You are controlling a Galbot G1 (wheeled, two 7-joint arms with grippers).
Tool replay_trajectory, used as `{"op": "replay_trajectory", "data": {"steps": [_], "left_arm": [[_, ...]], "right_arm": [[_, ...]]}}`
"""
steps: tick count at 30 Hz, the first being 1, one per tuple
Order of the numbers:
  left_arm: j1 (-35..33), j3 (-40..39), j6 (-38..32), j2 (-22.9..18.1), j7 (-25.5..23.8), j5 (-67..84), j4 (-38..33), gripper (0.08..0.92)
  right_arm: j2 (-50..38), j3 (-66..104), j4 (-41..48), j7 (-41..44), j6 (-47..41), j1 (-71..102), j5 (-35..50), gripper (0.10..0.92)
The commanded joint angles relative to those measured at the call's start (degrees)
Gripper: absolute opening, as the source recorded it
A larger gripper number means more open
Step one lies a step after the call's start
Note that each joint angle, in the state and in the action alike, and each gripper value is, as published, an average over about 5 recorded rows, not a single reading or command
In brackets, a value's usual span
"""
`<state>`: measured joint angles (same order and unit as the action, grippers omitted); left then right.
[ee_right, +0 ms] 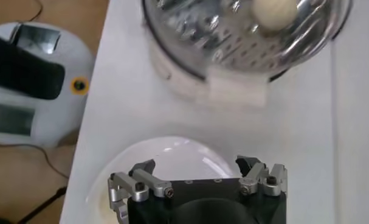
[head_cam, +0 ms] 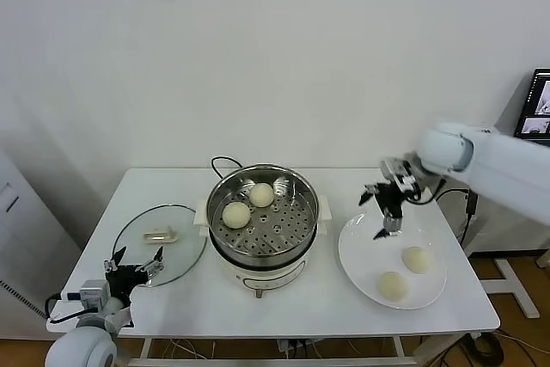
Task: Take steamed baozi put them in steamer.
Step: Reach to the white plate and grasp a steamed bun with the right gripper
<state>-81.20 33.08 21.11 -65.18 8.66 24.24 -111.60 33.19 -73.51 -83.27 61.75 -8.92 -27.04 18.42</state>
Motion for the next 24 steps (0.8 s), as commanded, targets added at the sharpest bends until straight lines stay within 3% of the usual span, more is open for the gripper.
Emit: {"op": "replay_trajectory", "data": {"steps": [1, 24], "left_arm": [[-0.09, -0.02, 0.04, -0.03, -0.06, -0.04, -0.21, 0.823], [1.47, -1.15, 0.36, -0.1, -0.12, -0.31, 1.5, 0.823]], "right_arm": [[-5.69, 13.85, 0.66, 3.03, 3.47, 17.73, -9.65, 0.823], [-0.32, 14.01, 9.39, 3.98, 5.5, 21.97, -12.1, 0.823]]}}
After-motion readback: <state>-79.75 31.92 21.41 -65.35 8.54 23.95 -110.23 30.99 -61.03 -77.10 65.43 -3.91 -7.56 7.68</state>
